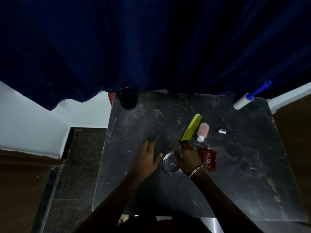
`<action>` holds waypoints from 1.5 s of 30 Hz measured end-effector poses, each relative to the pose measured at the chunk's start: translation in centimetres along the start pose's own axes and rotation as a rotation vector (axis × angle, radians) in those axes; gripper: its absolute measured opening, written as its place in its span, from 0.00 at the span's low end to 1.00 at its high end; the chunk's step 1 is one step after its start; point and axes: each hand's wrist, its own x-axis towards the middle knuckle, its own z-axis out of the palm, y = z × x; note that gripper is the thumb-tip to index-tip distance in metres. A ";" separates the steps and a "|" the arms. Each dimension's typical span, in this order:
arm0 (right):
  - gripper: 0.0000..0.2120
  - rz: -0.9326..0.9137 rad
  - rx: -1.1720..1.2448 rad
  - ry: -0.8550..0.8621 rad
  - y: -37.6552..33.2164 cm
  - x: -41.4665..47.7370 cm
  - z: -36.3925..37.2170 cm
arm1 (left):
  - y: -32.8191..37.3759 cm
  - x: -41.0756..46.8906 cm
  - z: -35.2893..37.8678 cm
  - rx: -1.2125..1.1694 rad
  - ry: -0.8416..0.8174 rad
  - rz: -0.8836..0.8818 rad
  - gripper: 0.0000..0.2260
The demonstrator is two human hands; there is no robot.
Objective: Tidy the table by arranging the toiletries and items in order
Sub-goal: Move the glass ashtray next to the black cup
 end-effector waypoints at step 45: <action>0.17 -0.027 -0.081 -0.295 -12.8 12.0 5.2 | -7.6 6.4 -6.8 -0.324 -0.019 -0.523 0.16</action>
